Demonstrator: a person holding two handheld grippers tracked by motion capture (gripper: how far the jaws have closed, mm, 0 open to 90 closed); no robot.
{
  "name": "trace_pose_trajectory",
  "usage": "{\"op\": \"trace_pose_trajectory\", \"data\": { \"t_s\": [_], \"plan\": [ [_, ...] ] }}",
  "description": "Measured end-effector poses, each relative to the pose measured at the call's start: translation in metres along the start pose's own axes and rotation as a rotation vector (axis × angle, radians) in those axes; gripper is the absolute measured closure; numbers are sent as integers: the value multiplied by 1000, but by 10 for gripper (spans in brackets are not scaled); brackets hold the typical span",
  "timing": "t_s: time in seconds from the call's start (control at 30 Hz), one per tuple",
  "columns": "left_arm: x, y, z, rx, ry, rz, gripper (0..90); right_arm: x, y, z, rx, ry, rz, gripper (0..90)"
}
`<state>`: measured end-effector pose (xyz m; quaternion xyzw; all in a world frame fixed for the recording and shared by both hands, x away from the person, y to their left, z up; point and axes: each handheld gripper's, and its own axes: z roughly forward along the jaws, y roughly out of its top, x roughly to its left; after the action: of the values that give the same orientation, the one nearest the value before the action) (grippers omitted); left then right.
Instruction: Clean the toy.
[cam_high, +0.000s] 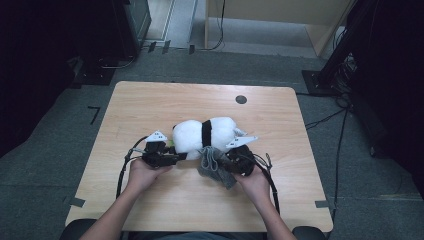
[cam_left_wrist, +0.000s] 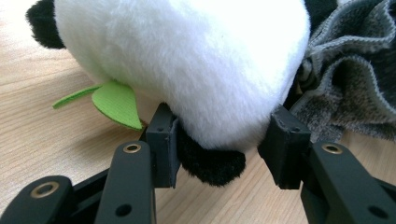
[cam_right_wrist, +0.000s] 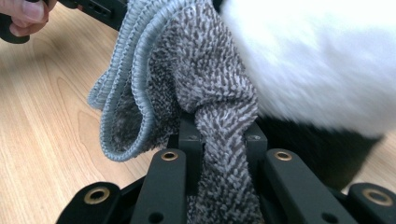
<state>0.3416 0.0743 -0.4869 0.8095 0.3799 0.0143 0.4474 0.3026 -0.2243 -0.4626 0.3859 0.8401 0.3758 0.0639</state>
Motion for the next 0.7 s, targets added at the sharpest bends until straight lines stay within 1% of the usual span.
{"op": "trace_pose_trajectory", "data": {
  "t_s": [0.17, 0.33, 0.47, 0.53, 0.7],
  "plan": [
    [0, 0, 0, 0, -1, -1, 527, -9, -6, -6, 5, 8, 39, 768],
    [0, 0, 0, 1, -2, -3, 528, -19, -12, -13, 10, 0, 75, 766],
    [1, 0, 0, 0, -1, -5, 528, -29, -17, -21, 16, -12, 111, 763],
    [1, 0, 0, 0, 0, -6, 528, -34, -20, -23, 19, -16, 120, 763],
    [1, 0, 0, 1, 0, -8, 530, -47, -25, -28, 22, -37, 166, 763]
  ]
}}
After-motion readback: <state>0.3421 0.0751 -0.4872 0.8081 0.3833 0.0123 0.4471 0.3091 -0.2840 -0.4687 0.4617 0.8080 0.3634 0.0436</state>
